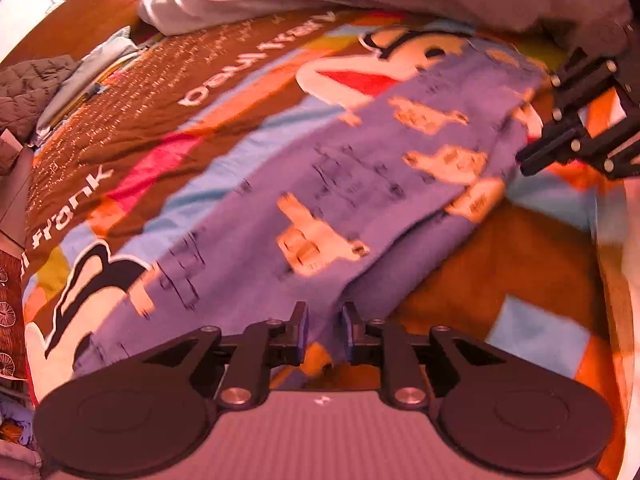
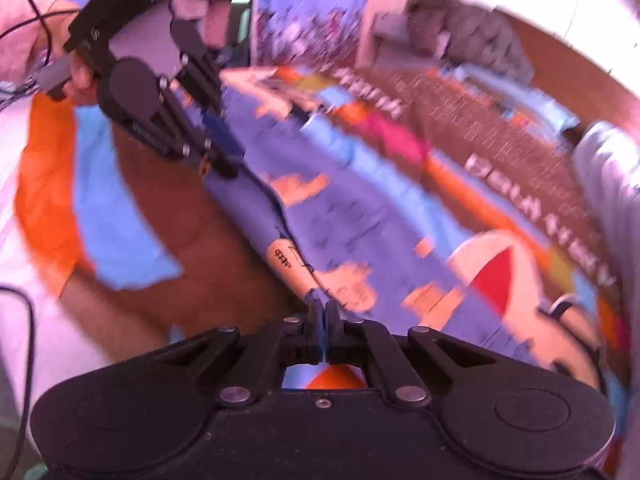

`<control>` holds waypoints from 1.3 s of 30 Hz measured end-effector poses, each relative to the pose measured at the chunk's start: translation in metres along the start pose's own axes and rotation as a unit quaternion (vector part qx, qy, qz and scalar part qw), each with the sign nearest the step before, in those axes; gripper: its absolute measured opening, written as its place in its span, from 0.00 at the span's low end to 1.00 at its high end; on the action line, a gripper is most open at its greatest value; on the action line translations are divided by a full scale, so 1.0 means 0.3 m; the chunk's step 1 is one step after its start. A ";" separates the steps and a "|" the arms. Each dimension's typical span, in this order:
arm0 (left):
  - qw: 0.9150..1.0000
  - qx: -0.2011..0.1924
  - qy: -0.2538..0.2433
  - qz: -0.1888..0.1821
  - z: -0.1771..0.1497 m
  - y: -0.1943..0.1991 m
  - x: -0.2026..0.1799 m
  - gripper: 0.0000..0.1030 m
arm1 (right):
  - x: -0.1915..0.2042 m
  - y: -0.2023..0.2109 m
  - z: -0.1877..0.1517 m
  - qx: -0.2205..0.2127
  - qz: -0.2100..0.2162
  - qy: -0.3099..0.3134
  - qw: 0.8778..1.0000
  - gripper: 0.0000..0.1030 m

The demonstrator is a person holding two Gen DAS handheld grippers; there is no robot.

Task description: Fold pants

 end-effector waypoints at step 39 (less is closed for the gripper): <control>0.998 -0.037 -0.024 0.034 -0.077 0.025 -0.113 0.14 | -0.028 0.003 -0.146 0.043 -0.056 -0.042 0.997 0.10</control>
Point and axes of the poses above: each gripper's, at about its wrist camera, not at the fingertips, and y roughly against the way its jaws point, x to its left, z to its top, the point moved 1 cm from there along -y, roughly the way its jaws point, and after that the axes turned 8 degrees about y, right-handed, at the moved point
